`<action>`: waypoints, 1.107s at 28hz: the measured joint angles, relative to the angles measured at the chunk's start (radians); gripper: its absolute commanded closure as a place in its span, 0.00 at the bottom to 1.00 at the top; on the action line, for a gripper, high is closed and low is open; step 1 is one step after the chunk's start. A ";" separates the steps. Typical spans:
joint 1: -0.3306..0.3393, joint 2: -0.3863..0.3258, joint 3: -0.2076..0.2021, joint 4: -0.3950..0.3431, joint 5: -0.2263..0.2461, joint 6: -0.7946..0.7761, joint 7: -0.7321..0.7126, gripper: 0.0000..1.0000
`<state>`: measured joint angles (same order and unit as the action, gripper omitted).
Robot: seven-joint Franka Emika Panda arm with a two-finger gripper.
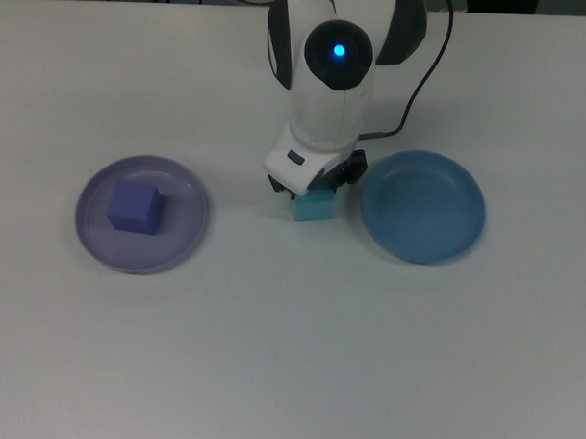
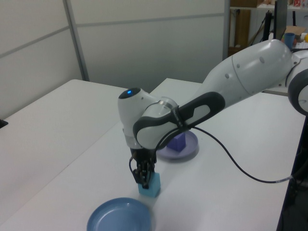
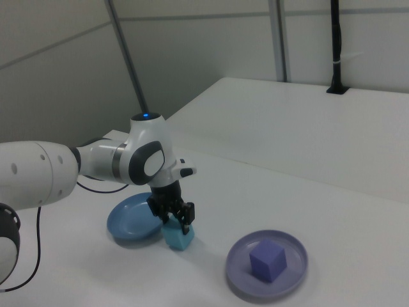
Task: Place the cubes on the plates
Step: 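Carry the light-blue cube onto the blue plate and release it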
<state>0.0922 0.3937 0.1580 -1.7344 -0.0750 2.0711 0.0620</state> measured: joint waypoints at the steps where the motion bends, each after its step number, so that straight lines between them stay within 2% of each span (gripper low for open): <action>1: -0.002 -0.009 -0.002 0.001 0.000 0.000 0.000 1.00; 9: 0.007 -0.089 0.003 0.021 0.002 -0.038 0.012 1.00; 17: 0.135 -0.090 0.009 0.040 -0.001 -0.043 0.138 1.00; 24: 0.215 -0.062 0.010 0.056 -0.047 -0.036 0.244 1.00; 26: 0.235 -0.037 0.010 0.057 -0.071 -0.016 0.283 0.73; 27: 0.241 -0.026 0.010 0.058 -0.082 -0.008 0.297 0.50; 28: 0.245 -0.016 0.010 0.058 -0.094 -0.001 0.313 0.20; 29: 0.248 -0.005 0.010 0.058 -0.106 0.005 0.327 0.00; 31: 0.252 0.017 0.010 0.059 -0.118 0.014 0.348 0.00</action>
<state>0.3444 0.4102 0.1675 -1.6751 -0.1930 2.0855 0.4096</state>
